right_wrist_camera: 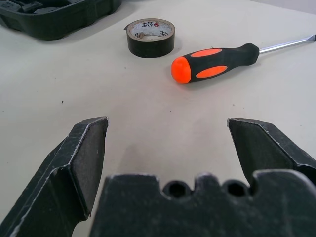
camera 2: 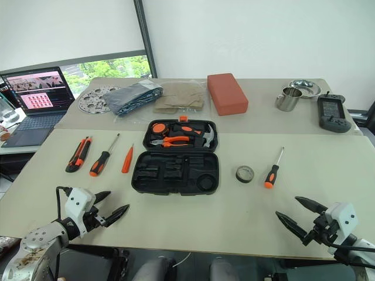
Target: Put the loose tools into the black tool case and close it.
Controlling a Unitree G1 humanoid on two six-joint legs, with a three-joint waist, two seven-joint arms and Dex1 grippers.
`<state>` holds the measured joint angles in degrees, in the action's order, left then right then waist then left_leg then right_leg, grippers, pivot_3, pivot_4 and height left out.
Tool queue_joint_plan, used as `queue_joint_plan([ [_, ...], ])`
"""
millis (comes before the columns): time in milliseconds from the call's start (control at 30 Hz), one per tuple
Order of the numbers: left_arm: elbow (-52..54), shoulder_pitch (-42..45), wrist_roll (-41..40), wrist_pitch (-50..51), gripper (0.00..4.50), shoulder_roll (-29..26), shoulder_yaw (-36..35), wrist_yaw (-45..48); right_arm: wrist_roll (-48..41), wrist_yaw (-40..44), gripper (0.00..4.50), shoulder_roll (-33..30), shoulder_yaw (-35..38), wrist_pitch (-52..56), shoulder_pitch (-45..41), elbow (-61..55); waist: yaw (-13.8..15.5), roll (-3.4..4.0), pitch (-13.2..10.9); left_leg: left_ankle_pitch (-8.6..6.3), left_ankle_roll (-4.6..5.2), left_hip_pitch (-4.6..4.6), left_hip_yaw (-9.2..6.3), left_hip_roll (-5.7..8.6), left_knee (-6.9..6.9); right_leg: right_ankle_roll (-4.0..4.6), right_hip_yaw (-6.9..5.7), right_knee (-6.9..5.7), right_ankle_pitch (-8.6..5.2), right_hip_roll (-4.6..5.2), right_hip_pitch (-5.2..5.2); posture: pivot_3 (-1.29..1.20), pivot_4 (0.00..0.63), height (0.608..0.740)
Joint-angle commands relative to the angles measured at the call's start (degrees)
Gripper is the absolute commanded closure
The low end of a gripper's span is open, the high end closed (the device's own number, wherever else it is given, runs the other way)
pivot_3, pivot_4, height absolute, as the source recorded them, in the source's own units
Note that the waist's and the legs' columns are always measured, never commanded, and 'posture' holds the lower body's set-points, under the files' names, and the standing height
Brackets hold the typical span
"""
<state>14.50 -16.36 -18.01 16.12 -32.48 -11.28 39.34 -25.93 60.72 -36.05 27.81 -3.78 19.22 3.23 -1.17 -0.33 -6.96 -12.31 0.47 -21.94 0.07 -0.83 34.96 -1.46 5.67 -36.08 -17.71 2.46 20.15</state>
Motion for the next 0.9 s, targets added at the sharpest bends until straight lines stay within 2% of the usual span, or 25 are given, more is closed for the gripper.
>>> queue_joint_plan([
  [33,1.4,0.2,0.0,-1.0,0.0,-0.2,-0.5,0.0,-0.6,0.3,0.04,-1.4,0.6,-0.7,-1.0,-1.3,0.0,0.0,0.0,0.0,0.0,0.0,0.0,0.0,0.0,0.0,0.0,0.0,0.0,0.0,0.0,0.0,0.15,0.74],
  [333,1.4,0.4,-1.0,-0.9,0.0,-0.2,-1.6,0.2,-0.3,2.8,0.04,-2.3,-0.2,-3.2,-5.3,4.0,0.0,-0.03,0.0,0.0,0.0,0.03,-0.01,0.01,0.01,0.0,-0.02,0.0,0.0,-0.03,0.01,0.0,0.15,0.74],
  [900,1.3,1.1,-1.1,-0.8,0.0,0.5,-2.0,-0.3,-1.0,4.1,0.04,-1.8,-0.5,-4.9,-6.0,5.6,0.0,-0.03,0.0,0.0,0.0,0.03,-0.01,0.01,0.01,0.0,-0.02,-0.01,0.01,-0.03,0.0,0.0,0.15,0.74],
])
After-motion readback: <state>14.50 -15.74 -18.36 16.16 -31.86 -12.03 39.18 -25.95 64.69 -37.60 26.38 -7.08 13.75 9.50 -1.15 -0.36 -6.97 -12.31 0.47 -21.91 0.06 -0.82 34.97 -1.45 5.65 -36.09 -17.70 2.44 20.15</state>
